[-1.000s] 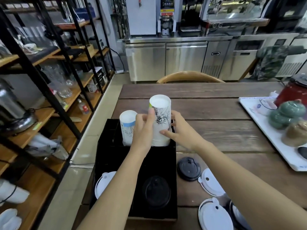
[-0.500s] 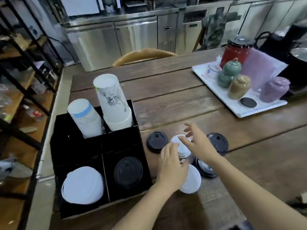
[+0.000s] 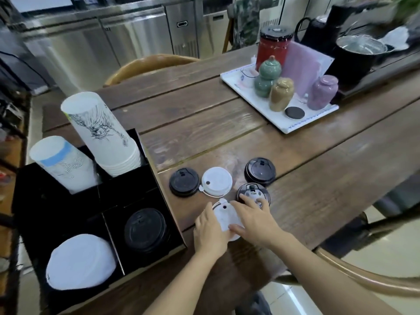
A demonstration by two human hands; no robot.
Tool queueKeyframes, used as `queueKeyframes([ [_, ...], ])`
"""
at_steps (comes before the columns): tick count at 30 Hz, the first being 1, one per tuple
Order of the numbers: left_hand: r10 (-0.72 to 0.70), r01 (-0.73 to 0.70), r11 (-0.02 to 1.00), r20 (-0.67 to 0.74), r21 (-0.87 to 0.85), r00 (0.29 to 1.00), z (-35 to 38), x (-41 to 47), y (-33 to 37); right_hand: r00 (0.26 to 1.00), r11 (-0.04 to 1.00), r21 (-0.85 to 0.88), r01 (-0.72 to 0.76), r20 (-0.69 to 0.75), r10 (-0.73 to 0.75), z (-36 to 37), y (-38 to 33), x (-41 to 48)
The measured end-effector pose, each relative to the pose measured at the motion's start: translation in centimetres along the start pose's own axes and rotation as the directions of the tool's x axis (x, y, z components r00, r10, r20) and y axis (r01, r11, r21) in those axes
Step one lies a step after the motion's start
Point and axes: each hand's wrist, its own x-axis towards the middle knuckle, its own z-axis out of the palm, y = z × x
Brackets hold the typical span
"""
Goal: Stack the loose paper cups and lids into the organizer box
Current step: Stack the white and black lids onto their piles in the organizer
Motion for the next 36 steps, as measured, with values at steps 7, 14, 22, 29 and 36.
queueKeyframes([
  [7, -0.129, 0.128, 0.991, -0.004, -0.048, 0.992, -0.1, 0.7, 0.0, 0.996, 0.997, 0.036, -0.069, -0.053, 0.071, 0.0, -1.0, 1.1],
  [14, -0.134, 0.098, 0.913, -0.064, -0.396, 0.989, -0.2, -0.1, 0.1, 0.998, 0.878, 0.476, -0.052, 0.002, 0.058, -0.8, -1.0, 2.2],
  [22, -0.332, 0.157, 0.405, 0.015, -0.901, 0.943, -2.2, 1.2, 2.0, 0.996, 0.603, 0.797, 0.005, -0.055, 0.064, -3.8, -0.1, 5.6],
  [29, -0.498, 0.095, 0.061, 0.052, -0.994, 0.866, -3.4, 2.3, 2.4, 0.999, 0.871, 0.491, 0.011, 0.021, -0.024, -5.9, 1.5, 11.8],
  [36, -0.627, 0.095, 0.086, 0.020, -0.992, 0.779, -1.8, 1.7, 1.4, 0.830, 0.922, 0.023, 0.387, 0.426, -0.360, -5.1, 1.8, 15.5],
])
